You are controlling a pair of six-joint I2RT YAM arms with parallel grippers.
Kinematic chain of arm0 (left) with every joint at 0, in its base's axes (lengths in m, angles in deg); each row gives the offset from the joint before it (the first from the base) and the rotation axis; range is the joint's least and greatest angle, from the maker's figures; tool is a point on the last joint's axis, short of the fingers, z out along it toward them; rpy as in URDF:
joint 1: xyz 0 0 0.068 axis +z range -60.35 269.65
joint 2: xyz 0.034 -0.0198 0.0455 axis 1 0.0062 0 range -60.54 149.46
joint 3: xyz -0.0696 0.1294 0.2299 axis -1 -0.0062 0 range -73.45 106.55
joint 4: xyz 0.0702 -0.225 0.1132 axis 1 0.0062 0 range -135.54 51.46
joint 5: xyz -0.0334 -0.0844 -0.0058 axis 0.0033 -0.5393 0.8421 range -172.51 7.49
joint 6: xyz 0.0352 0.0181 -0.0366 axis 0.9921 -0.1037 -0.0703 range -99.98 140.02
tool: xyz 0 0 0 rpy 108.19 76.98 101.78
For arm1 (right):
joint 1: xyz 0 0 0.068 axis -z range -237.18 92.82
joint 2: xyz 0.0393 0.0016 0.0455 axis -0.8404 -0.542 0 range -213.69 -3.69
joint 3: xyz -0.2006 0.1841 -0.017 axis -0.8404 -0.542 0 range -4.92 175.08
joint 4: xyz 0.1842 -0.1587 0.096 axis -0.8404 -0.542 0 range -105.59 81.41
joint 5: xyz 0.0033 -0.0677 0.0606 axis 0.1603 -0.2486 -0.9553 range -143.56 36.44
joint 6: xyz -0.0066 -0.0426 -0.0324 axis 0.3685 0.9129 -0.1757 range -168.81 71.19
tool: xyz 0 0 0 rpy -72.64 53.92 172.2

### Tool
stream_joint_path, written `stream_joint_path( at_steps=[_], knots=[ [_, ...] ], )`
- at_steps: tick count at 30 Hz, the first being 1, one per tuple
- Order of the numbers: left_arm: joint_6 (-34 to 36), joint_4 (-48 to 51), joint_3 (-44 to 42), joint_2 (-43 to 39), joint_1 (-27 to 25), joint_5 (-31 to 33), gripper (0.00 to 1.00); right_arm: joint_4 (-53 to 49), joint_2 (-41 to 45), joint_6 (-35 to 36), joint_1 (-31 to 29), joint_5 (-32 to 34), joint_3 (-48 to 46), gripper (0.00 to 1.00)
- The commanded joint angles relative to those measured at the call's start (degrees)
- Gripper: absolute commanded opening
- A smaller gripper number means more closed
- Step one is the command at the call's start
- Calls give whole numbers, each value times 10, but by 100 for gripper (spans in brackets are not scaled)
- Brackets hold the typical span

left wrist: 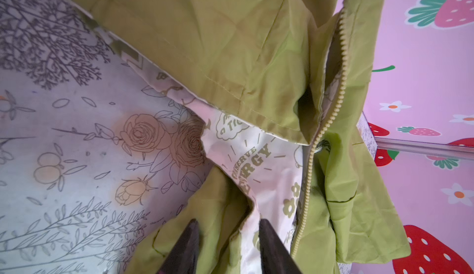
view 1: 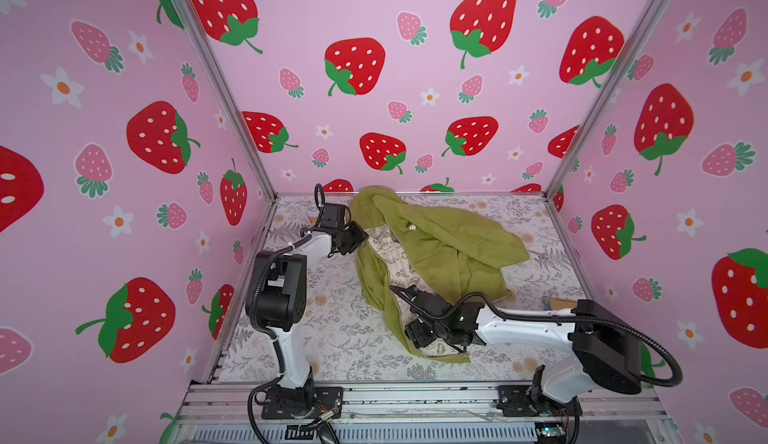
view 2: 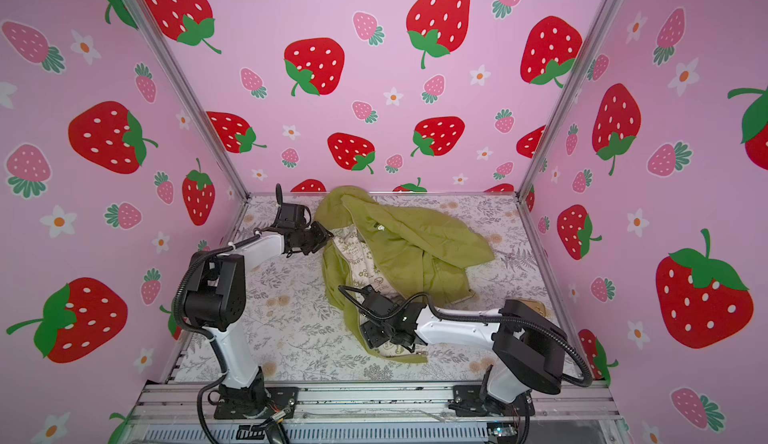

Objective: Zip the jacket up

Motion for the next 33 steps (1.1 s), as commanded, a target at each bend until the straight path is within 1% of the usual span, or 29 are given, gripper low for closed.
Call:
stream_joint_path(
  at_steps=[1, 4, 9, 16, 21, 23, 25, 28, 29, 30, 33],
  knots=[
    [1, -6, 28, 8, 1, -11, 38, 7, 7, -13, -2, 6, -14, 72],
    [8, 11, 40, 8, 2, -10, 36, 11, 21, -17, -2, 4, -21, 75],
    [20, 25, 39, -7, 1, 1, 37, 7, 40, -23, -3, 7, -26, 76],
    [19, 26, 38, 14, -6, -2, 36, 7, 45, -25, -9, 0, -24, 75],
    [16, 16, 41, 29, -10, -10, 35, 16, 35, -24, -19, -10, -25, 77],
    [17, 15, 49, 37, -12, -13, 31, 19, 24, -25, -20, -12, -26, 77],
    [17, 15, 56, 44, -14, -17, 24, 23, 13, -26, -20, -14, -27, 77],
    [17, 16, 65, 51, -16, -23, 10, 34, 3, -23, -25, -24, -26, 77],
    [17, 16, 66, 50, -15, -23, 3, 37, 5, -23, -30, -22, -25, 77],
    [18, 16, 68, 50, -15, -23, 0, 37, 7, -24, -33, -19, -24, 77],
    [20, 18, 71, 46, -15, -25, 0, 29, 17, -31, -35, -7, -22, 78]
  ],
)
